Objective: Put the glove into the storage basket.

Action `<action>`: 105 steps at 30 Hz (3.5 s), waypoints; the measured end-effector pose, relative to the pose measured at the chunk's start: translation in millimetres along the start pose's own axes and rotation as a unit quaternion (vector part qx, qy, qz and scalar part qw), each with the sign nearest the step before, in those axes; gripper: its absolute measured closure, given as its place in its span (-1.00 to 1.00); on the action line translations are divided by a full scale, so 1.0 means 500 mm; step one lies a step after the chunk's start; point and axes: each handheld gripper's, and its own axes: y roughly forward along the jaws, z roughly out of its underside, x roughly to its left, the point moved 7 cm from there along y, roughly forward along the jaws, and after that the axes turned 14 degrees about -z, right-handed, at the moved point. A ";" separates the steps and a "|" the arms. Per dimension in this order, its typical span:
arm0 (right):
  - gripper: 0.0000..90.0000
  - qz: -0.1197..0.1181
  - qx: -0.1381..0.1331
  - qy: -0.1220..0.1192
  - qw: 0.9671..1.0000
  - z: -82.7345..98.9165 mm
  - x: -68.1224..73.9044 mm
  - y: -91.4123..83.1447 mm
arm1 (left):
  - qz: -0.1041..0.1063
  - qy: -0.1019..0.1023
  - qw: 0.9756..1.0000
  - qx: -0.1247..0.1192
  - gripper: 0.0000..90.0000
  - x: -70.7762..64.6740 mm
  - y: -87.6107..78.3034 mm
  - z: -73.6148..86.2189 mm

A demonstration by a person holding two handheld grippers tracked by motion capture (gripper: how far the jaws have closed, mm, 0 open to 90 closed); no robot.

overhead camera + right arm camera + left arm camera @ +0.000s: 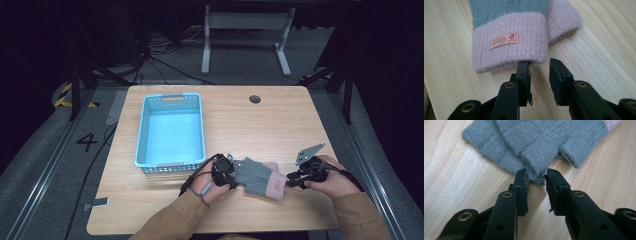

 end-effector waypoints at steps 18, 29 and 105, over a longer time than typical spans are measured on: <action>0.82 0.006 0.010 -0.006 1.000 -0.010 0.006 0.013 | -0.027 0.034 0.999 -0.004 0.87 -0.007 -0.003 -0.011; 0.92 0.010 -0.007 -0.004 1.000 -0.020 0.014 -0.006 | -0.032 0.042 0.998 -0.015 0.98 -0.015 -0.025 -0.015; 0.31 0.082 -0.118 0.088 0.986 -0.052 -0.053 -0.044 | -0.016 0.002 0.998 -0.054 0.01 -0.016 -0.087 -0.039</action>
